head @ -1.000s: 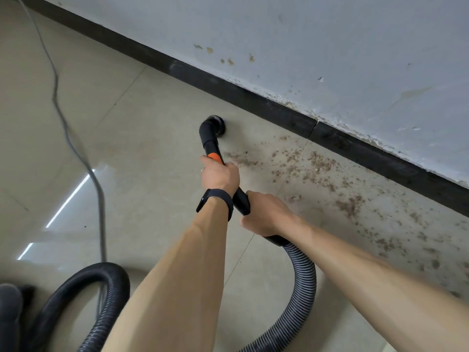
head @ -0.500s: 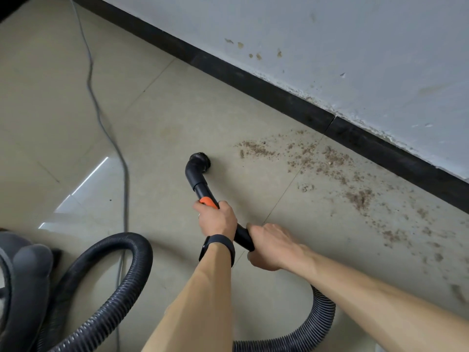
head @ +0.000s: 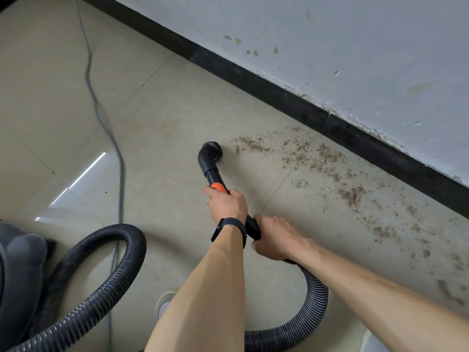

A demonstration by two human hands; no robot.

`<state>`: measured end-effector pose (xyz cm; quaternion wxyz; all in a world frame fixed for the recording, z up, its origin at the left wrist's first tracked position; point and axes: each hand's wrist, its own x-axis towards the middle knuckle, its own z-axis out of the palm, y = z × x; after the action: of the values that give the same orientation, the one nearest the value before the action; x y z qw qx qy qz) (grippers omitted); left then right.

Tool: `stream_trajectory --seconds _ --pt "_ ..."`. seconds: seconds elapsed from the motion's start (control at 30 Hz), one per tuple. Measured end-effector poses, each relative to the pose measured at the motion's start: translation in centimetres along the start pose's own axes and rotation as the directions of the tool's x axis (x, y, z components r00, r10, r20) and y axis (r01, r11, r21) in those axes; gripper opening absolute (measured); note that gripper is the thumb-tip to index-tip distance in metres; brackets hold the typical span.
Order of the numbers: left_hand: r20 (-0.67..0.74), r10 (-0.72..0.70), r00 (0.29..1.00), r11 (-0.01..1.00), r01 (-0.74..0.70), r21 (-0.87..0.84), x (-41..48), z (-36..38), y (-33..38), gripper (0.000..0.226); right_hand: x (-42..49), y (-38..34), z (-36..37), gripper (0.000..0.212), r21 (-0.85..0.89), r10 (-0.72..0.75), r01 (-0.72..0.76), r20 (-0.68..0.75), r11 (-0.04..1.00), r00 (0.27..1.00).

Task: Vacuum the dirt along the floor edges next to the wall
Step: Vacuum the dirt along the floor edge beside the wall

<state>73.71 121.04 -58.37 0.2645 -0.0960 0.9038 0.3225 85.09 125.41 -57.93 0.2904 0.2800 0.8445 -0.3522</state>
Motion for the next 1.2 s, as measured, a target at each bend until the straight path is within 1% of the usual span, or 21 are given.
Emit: stream_trajectory --seconds 0.07,0.27,0.57,0.9,1.2 --pt "0.007 0.014 1.000 1.000 -0.014 0.018 -0.1 0.4 0.3 0.042 0.0 0.4 0.0 0.019 0.050 0.017 -0.017 0.002 0.999 1.000" --pt "0.030 0.032 0.999 0.996 -0.034 0.079 -0.5 1.5 1.7 0.041 0.1 1.4 -0.3 0.013 0.168 0.052 -0.049 -0.010 0.984 0.999" --pt "0.060 0.054 0.997 0.988 -0.062 0.139 -0.5 1.6 3.4 0.040 0.6 1.5 -1.4 0.011 0.185 0.051 -0.047 -0.021 0.982 0.998" --pt "0.068 0.079 0.995 0.986 -0.089 0.145 -0.9 2.8 4.3 0.040 0.4 2.7 -1.6 0.010 0.210 0.077 -0.063 -0.056 0.976 0.995" --pt "0.076 0.115 0.990 0.981 -0.125 0.146 -1.5 4.5 5.0 0.038 0.5 4.4 -1.5 0.013 0.242 0.092 -0.071 -0.080 0.968 0.993"
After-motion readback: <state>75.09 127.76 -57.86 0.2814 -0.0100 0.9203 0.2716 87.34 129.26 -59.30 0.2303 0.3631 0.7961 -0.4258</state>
